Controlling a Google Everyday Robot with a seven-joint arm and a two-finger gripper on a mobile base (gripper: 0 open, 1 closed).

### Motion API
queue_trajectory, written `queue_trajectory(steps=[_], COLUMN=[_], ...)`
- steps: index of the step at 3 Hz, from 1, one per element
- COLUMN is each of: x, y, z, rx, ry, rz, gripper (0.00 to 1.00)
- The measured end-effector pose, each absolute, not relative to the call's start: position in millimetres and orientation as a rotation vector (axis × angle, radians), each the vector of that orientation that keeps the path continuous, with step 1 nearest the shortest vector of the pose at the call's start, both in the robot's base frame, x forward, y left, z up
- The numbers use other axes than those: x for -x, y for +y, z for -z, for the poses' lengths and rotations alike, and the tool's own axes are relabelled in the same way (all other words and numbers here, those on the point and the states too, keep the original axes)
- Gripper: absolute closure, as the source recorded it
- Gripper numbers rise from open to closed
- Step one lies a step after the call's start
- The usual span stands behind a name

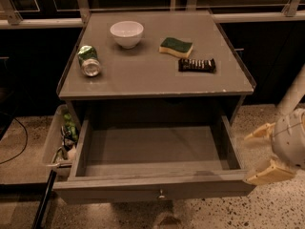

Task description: Close top drawer

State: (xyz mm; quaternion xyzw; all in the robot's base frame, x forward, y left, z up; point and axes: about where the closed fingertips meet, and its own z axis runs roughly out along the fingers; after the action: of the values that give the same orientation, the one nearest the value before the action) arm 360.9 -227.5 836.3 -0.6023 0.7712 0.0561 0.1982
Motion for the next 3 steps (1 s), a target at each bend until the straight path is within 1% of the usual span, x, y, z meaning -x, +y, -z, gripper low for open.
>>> queue_trajectory(steps=[2,3], x=[-360.4,-358.7], y=[-227.0,-220.4], z=[-835.5,-798.5], rx=[1.701,1.679], ry=[2.145,2.186], rz=[-0.152,-0.23], gripper=[0.88,1.0])
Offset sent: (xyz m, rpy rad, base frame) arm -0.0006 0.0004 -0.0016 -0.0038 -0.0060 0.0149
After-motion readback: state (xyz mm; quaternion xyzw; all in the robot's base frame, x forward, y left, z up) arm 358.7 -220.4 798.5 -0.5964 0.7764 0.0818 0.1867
